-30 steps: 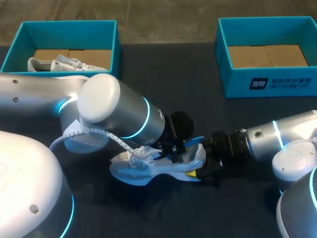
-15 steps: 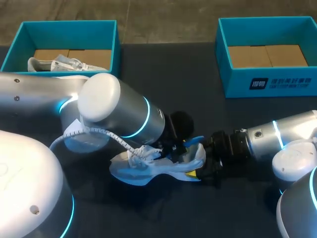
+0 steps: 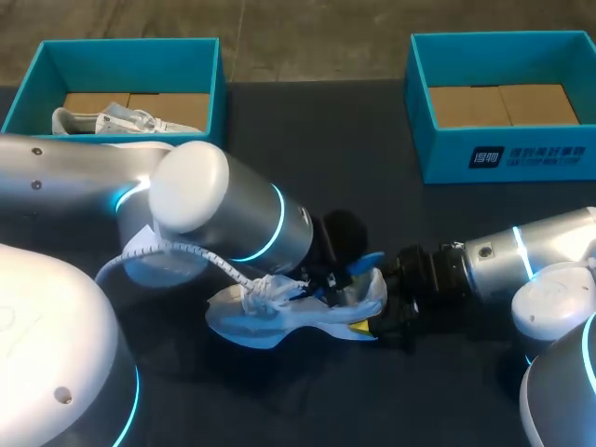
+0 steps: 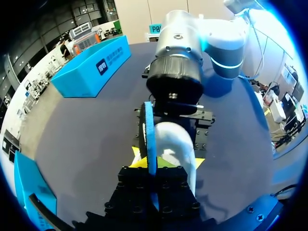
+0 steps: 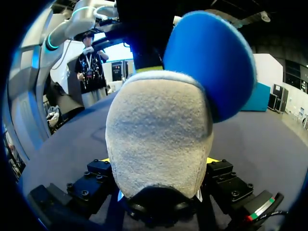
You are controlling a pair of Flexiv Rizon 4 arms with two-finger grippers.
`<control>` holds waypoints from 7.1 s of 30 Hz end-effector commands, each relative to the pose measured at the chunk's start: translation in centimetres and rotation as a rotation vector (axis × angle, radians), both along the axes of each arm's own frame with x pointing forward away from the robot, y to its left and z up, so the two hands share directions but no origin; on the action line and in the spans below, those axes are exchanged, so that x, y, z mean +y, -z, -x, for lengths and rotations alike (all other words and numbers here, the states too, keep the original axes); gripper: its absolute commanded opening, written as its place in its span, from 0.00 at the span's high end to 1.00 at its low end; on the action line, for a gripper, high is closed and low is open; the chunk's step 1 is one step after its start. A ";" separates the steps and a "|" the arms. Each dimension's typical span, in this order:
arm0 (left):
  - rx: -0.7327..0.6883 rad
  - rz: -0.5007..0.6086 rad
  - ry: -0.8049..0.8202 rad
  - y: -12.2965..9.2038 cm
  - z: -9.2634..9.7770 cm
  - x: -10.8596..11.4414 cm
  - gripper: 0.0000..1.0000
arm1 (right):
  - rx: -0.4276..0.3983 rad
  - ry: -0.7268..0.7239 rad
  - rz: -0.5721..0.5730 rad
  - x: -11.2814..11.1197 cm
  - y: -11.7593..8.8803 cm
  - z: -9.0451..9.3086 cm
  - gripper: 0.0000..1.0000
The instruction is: Take the shoe out of the shoebox, open the shoe tongue, remove and reinsert the insole, then place the shoe into the shoebox
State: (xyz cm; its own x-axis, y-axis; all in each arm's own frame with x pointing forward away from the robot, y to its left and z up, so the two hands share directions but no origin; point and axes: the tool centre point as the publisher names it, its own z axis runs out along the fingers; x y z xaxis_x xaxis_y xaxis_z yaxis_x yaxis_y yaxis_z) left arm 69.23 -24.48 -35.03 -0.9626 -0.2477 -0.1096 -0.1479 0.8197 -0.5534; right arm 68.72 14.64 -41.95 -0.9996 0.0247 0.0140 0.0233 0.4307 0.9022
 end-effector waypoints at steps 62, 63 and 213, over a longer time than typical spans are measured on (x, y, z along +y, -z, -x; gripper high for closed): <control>0.422 0.442 0.422 -21.5 5.9 -3.3 1.00 | 0.000 0.001 0.004 0.3 0.2 0.0 1.00; 0.422 0.442 0.422 -21.5 5.9 -3.3 1.00 | 0.000 0.001 0.004 0.3 0.2 0.0 1.00; 0.537 0.960 0.157 -40.2 8.7 8.6 1.00 | 0.061 -0.003 1.152 -0.9 -6.8 1.2 0.00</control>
State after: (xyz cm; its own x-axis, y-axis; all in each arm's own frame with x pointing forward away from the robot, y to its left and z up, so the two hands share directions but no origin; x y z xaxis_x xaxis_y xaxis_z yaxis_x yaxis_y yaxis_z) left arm 60.58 -15.82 5.18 -0.8559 0.1244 0.5020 -0.4904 0.1135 -0.8641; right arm 67.48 13.03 -35.18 -0.9982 0.0502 0.0335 0.0582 0.9475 0.3143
